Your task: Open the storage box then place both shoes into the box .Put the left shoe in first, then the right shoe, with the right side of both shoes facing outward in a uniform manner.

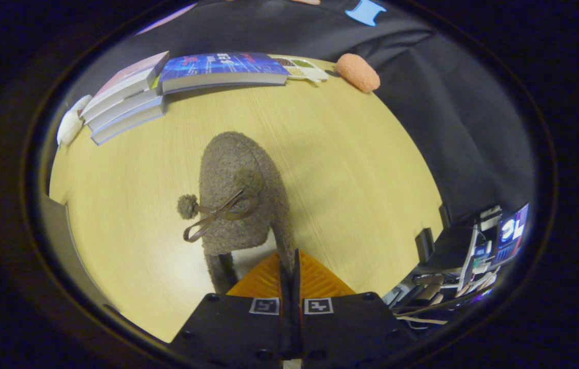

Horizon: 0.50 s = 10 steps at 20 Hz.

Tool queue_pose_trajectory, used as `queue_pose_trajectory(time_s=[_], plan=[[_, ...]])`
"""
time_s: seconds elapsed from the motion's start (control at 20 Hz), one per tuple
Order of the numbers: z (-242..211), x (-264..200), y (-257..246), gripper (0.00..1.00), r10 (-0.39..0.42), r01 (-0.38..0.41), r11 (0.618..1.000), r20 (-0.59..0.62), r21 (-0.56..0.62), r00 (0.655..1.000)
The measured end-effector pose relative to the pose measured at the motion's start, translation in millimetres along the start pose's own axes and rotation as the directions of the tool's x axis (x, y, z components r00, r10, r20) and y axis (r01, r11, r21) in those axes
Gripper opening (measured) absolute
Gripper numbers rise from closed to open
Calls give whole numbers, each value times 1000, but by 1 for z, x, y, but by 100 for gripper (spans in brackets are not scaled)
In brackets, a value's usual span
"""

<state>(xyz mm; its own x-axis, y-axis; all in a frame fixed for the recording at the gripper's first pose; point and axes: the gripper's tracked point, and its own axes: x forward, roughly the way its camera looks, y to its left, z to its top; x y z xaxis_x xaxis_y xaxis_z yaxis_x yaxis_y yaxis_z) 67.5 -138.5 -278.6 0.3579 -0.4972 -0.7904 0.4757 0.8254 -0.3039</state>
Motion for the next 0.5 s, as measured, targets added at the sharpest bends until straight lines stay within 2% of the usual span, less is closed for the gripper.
queue_pose_trajectory(time_s=[0.2,0.5], plan=[[9,-38,-14,4,-145,151,980,55,-131,988],[30,-119,7,4,-179,208,962,164,-178,970]])
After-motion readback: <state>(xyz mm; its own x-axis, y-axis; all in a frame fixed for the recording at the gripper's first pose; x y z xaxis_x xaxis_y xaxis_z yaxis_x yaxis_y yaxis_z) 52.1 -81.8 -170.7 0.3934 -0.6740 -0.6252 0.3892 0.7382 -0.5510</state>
